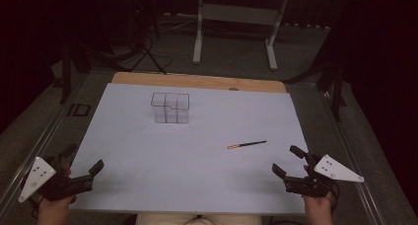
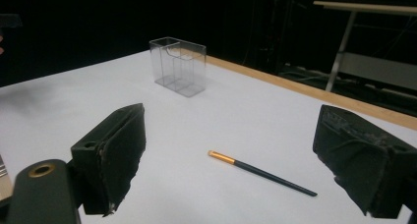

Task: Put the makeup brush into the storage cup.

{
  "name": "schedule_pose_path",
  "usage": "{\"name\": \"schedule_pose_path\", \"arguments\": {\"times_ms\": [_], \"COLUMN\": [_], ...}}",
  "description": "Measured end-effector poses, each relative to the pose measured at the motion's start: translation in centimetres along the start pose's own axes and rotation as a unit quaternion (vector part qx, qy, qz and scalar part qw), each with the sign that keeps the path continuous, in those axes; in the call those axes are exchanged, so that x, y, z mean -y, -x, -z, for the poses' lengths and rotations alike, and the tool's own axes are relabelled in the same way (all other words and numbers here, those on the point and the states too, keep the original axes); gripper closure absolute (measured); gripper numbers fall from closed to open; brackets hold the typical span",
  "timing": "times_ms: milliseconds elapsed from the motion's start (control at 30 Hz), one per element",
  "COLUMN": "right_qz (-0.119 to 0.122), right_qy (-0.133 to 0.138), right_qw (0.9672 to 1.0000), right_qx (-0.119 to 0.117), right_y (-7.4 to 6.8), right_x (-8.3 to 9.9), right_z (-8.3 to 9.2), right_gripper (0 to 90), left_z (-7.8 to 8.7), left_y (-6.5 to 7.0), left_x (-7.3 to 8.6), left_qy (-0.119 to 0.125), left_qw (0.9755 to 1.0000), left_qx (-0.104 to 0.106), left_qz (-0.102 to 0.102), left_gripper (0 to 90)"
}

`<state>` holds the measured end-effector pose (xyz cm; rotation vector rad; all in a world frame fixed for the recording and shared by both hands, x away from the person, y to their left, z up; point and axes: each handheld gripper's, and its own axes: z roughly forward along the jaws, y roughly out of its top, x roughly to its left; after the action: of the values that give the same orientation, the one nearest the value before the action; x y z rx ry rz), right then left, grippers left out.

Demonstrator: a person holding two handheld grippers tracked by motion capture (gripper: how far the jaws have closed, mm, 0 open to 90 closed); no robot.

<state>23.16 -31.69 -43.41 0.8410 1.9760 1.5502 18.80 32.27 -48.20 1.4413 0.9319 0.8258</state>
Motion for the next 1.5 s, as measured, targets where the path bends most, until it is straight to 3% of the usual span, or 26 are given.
{"name": "schedule_pose_path", "arguments": {"times_ms": [167, 200, 400, 533, 633, 667, 700, 733, 800, 933, 1067, 1100, 1133, 1200, 1367, 1500], "right_qz": [0.008, 0.029, 0.044, 0.046, 0.043, 0.040, 0.040, 0.047, 0.055, 0.074, 0.081, 0.087, 0.085, 0.088, 0.090, 0.089], "right_qy": [-0.018, -0.031, -0.042, -0.071, -0.103, -0.115, -0.115, -0.116, -0.132, -0.145, -0.179, -0.185, -0.192, -0.195, -0.213, -0.233], "right_qw": [0.9995, 0.9989, 0.9977, 0.9952, 0.9922, 0.9892, 0.9892, 0.9888, 0.9848, 0.9810, 0.9727, 0.9716, 0.9694, 0.9688, 0.9635, 0.9567], "right_qx": [-0.024, -0.022, -0.030, -0.048, -0.056, -0.082, -0.082, -0.081, -0.098, -0.105, -0.124, -0.119, -0.127, -0.126, -0.136, -0.151], "right_y": [0.1, 0.1, 0.7, 1.1, 1.4, 1.7, 1.7, 1.6, 1.8, 2.0, 2.4, 2.4, 2.6, 2.6, 2.8, 2.8], "right_x": [-1.3, -1.9, -3.1, -3.9, -4.1, -4.1, -4.1, -4.1, -4.1, -4.4, -4.7, -4.7, -4.8, -4.9, -5.0, -5.0], "right_z": [-0.5, -0.7, -1.0, -1.6, -2.3, -2.6, -2.6, -2.7, -2.9, -3.4, -4.2, -4.4, -4.7, -4.9, -5.9, -6.8], "right_gripper": [11.6, 11.5, 11.2, 11.2, 11.1, 10.7, 10.7, 10.7, 10.7, 10.7, 10.3, 10.2, 10.2, 10.2, 10.3, 10.3], "left_z": [0.1, 0.1, 0.1, 0.1, 0.1, 0.1, 0.1, 0.2, 0.2, 0.1, 0.1, 0.1, 0.1, 0.1, 0.1, 0.1], "left_y": [-0.1, -0.1, 0.0, 0.0, -0.1, -0.1, -0.1, -0.1, -0.1, -0.1, -0.1, -0.2, -0.2, -0.2, -0.2, -0.2], "left_x": [-0.1, -0.1, -0.2, -0.1, -0.2, -0.2, -0.2, -0.2, -0.2, -0.1, -0.1, -0.1, -0.1, -0.1, -0.1, 0.0], "left_qy": [0.001, 0.001, 0.003, 0.003, 0.004, 0.005, 0.006, 0.006, 0.005, 0.004, 0.004, 0.004, 0.003, 0.004, 0.003, 0.003], "left_qw": [1.0000, 1.0000, 1.0000, 1.0000, 1.0000, 1.0000, 1.0000, 1.0000, 1.0000, 1.0000, 1.0000, 1.0000, 1.0000, 1.0000, 0.9999, 0.9999], "left_qx": [0.000, -0.001, -0.001, 0.001, 0.001, 0.002, 0.002, 0.001, 0.000, 0.002, 0.004, 0.004, 0.005, 0.005, 0.007, 0.008], "left_qz": [-0.002, -0.001, -0.001, 0.001, 0.003, 0.004, 0.006, 0.006, 0.005, 0.005, 0.006, 0.006, 0.007, 0.007, 0.007, 0.008], "left_gripper": [1.5, 1.6, 1.6, 1.5, 1.5, 1.5, 1.5, 1.5, 1.5, 1.5, 1.5, 1.5, 1.5, 1.5, 1.5, 1.5]}}
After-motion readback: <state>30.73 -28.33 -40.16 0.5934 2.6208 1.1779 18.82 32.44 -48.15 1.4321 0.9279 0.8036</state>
